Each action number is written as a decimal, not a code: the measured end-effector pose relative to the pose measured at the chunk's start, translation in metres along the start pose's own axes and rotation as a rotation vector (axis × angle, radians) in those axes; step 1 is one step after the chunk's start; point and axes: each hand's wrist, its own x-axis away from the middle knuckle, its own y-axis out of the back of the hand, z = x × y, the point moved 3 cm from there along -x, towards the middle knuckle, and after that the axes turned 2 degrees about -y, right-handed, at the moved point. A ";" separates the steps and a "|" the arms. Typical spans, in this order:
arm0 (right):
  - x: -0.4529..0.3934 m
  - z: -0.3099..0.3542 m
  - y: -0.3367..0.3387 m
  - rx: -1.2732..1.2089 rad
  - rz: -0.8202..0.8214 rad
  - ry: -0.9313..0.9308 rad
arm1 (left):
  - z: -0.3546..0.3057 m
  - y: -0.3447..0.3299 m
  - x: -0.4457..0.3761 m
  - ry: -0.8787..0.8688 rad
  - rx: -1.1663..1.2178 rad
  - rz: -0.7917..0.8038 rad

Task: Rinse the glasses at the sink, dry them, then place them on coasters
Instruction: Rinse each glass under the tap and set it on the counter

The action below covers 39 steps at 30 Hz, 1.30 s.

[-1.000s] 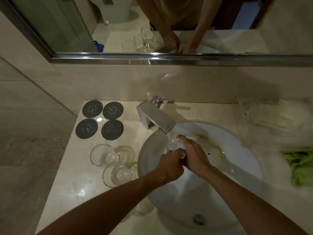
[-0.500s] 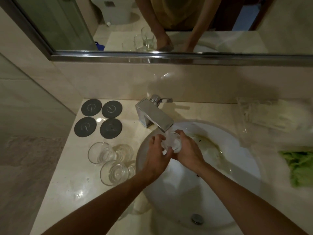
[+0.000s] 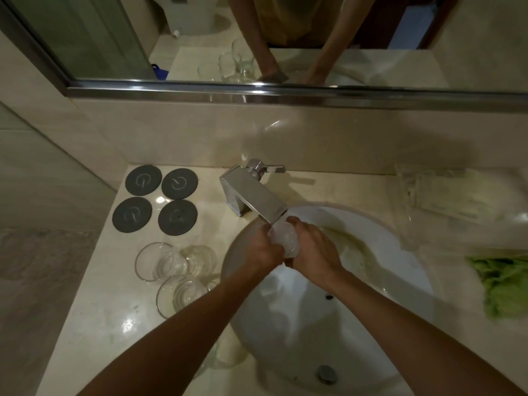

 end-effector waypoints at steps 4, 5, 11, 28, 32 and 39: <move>0.002 -0.002 -0.003 -0.352 -0.036 -0.189 | -0.007 -0.016 0.004 0.347 0.630 0.218; 0.002 -0.005 -0.004 -0.417 -0.019 -0.219 | -0.007 -0.017 0.003 0.321 0.652 0.224; 0.007 -0.004 -0.005 -0.993 0.314 -0.235 | 0.000 -0.004 -0.001 0.210 0.673 0.210; -0.010 0.017 -0.029 -0.947 0.377 -0.468 | -0.001 0.022 -0.007 0.333 0.469 0.092; 0.009 0.019 -0.044 -1.043 0.380 -0.375 | 0.008 0.019 -0.004 0.314 0.513 0.125; 0.016 0.008 -0.038 -0.819 0.180 -0.052 | 0.011 0.015 -0.001 0.410 0.411 0.183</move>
